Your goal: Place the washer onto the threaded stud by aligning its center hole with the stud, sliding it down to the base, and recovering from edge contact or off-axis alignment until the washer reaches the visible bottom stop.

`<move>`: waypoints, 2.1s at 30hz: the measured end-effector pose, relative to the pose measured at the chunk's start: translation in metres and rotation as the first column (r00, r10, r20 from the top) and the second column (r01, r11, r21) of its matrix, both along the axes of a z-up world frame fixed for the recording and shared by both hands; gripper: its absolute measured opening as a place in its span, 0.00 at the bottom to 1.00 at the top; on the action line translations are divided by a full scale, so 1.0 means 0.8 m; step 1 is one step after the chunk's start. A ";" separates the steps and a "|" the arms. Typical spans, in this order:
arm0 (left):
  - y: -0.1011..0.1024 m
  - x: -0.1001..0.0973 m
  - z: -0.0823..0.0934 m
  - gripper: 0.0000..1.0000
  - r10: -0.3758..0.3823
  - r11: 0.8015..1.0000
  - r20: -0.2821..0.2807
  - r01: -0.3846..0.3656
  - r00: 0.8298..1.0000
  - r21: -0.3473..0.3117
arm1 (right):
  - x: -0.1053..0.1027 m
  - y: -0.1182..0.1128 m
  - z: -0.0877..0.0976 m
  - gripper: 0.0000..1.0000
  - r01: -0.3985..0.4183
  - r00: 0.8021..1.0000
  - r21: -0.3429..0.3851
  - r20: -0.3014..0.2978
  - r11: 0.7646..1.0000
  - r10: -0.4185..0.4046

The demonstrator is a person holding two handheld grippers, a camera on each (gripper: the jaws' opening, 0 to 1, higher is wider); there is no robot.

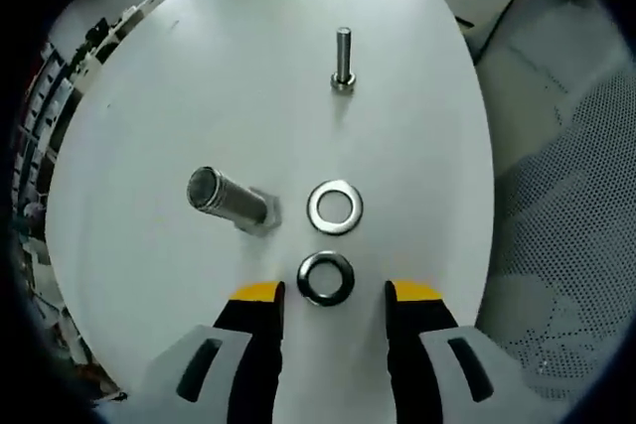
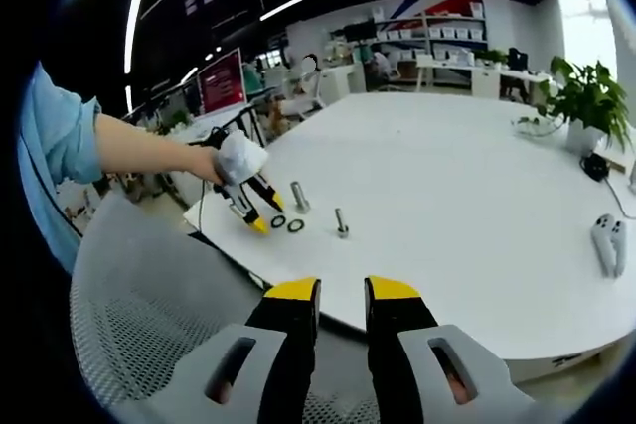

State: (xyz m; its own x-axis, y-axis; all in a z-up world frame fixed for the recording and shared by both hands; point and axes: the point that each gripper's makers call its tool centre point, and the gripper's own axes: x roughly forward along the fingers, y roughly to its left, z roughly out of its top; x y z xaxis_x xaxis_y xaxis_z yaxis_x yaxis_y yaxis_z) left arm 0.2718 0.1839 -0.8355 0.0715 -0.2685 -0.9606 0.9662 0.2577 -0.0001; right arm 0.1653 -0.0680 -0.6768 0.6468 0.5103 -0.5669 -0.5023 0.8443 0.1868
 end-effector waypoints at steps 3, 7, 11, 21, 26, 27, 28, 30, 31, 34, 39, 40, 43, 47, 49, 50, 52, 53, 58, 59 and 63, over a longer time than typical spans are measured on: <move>0.003 0.012 -0.002 0.39 0.016 1.000 0.000 -0.016 1.000 0.008 | 0.000 0.000 0.000 0.20 0.002 1.000 0.001 0.001 1.000 -0.002; 0.005 0.013 -0.004 0.39 -0.014 0.999 -0.006 0.014 1.000 0.034 | 0.000 0.000 0.000 0.20 0.000 1.000 0.002 0.001 1.000 0.000; 0.005 0.014 -0.005 0.40 -0.026 0.997 -0.016 0.027 1.000 0.070 | 0.000 0.000 0.001 0.20 -0.002 1.000 0.002 0.002 1.000 0.002; 0.005 0.017 -0.006 0.35 0.021 0.997 -0.016 -0.019 1.000 0.079 | 0.000 0.001 0.002 0.20 -0.001 1.000 0.006 0.007 1.000 0.001; 0.005 0.014 -0.006 0.32 0.020 0.996 -0.018 -0.019 1.000 0.087 | 0.001 0.000 0.002 0.20 0.004 1.000 0.010 0.010 1.000 -0.004; 0.004 0.013 -0.006 0.31 0.015 0.996 -0.017 -0.013 1.000 0.085 | 0.001 0.000 0.002 0.20 0.003 1.000 0.010 0.010 1.000 -0.004; 0.004 0.013 -0.006 0.31 0.014 0.996 -0.018 -0.013 1.000 0.085 | 0.001 0.000 0.002 0.20 0.004 1.000 0.010 0.010 1.000 -0.004; 0.003 0.014 -0.006 0.20 0.014 0.997 -0.014 -0.013 1.000 0.081 | 0.001 0.000 0.003 0.20 0.007 1.000 0.011 0.012 1.000 -0.008; 0.004 0.013 -0.006 0.21 0.011 0.996 -0.017 -0.010 1.000 0.086 | 0.001 0.000 0.003 0.20 0.009 1.000 0.012 0.012 1.000 -0.009; 0.004 0.012 -0.007 0.21 0.014 0.996 -0.012 -0.013 1.000 0.088 | 0.001 -0.001 0.003 0.20 0.012 1.000 0.012 0.012 1.000 -0.012; 0.002 0.010 -0.006 0.20 0.015 0.995 -0.001 -0.015 1.000 0.099 | 0.001 -0.001 0.002 0.20 0.016 1.000 0.011 0.012 1.000 -0.016; 0.003 0.009 -0.006 0.20 0.003 0.995 0.008 -0.004 1.000 0.100 | 0.001 -0.001 0.002 0.20 0.017 1.000 0.012 0.012 1.000 -0.017; 0.003 0.011 -0.005 0.20 -0.013 0.995 0.028 0.011 1.000 0.096 | 0.001 -0.001 0.002 0.20 0.015 1.000 0.010 0.009 1.000 -0.015; 0.002 0.017 -0.003 0.19 -0.040 0.994 0.082 0.031 0.996 0.103 | 0.001 -0.001 0.002 0.20 0.010 1.000 0.009 0.008 1.000 -0.010; 0.002 0.018 -0.002 0.19 -0.036 0.995 0.080 0.027 0.996 0.100 | 0.001 -0.001 0.002 0.20 0.008 1.000 0.009 0.007 1.000 -0.008; 0.001 0.018 -0.001 0.19 -0.029 0.995 0.080 0.021 0.996 0.097 | 0.001 -0.001 0.002 0.20 0.008 1.000 0.009 0.007 1.000 -0.008; -0.001 0.019 0.004 0.19 -0.024 0.996 0.086 0.016 0.996 0.087 | 0.001 0.000 0.002 0.20 0.006 1.000 0.010 0.008 1.000 -0.006; -0.002 0.019 0.007 0.19 -0.027 0.996 0.092 0.019 0.995 0.084 | 0.001 0.000 0.002 0.20 0.006 1.000 0.010 0.009 1.000 -0.006; -0.001 0.022 0.018 0.19 -0.017 0.997 0.098 0.009 0.995 0.083 | 0.002 0.000 0.003 0.19 0.002 1.000 0.012 0.013 1.000 -0.002; -0.002 0.022 0.019 0.19 -0.016 0.997 0.098 0.008 0.995 0.082 | 0.002 0.000 0.003 0.19 0.002 1.000 0.012 0.014 1.000 -0.002; -0.002 0.024 0.033 0.19 0.001 0.997 0.100 -0.008 0.995 0.070 | 0.002 0.001 0.004 0.19 0.002 1.000 0.014 0.016 1.000 -0.002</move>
